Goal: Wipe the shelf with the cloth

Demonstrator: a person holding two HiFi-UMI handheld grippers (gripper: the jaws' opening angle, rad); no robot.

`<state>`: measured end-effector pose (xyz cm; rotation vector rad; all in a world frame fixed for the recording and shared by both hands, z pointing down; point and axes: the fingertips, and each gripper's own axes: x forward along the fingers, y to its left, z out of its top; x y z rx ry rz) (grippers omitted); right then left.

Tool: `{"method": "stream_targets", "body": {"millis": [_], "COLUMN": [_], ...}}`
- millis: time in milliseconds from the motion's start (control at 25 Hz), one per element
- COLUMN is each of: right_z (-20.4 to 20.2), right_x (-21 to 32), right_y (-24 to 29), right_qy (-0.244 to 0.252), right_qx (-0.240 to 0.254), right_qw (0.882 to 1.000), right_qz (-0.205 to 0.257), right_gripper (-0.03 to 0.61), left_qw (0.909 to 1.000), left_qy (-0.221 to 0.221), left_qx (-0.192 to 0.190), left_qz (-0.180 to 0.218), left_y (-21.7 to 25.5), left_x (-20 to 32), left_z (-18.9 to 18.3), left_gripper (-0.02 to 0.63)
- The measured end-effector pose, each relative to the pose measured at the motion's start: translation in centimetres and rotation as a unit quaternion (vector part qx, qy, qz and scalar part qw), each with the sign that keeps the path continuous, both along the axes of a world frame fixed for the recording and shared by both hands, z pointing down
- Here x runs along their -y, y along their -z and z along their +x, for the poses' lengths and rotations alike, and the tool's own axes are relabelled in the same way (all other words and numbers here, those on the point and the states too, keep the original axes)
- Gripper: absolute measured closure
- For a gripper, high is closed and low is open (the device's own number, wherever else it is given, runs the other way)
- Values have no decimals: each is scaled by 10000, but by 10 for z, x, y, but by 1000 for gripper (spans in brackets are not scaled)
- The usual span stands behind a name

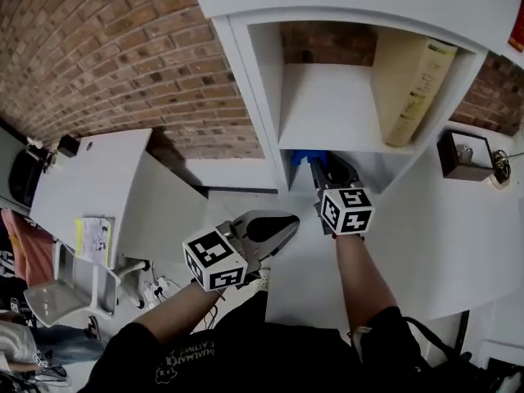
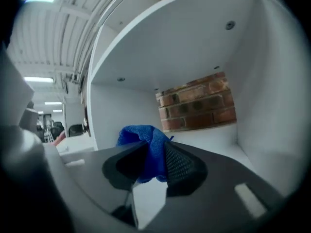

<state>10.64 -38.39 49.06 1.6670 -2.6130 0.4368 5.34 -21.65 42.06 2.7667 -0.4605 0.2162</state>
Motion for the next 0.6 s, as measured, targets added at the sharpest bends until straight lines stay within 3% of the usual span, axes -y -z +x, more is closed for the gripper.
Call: {"method": "stream_targets", "body": {"millis": [120, 320, 440, 600], "right_z": [3, -4, -13, -13], "right_x": [20, 43, 54, 73], "right_y": [-10, -19, -27, -43], "right_qy": [-199, -41, 319, 427], "right_qx": [-642, -1684, -2417, -3191], "right_qw": [9977, 9856, 9695, 9466], "right_qz": [21, 164, 246, 150], "right_gripper": [472, 468, 468, 468], "left_qw": [9997, 9950, 9909, 9876], "left_qy": [-223, -910, -1202, -1356], "left_qx": [55, -411, -594, -744], "left_qz": [3, 72, 137, 260], "left_y": [-8, -13, -19, -25], "left_x": [11, 10, -1, -11], "left_z": [-3, -3, -2, -2], "left_gripper": [615, 615, 615, 615]}}
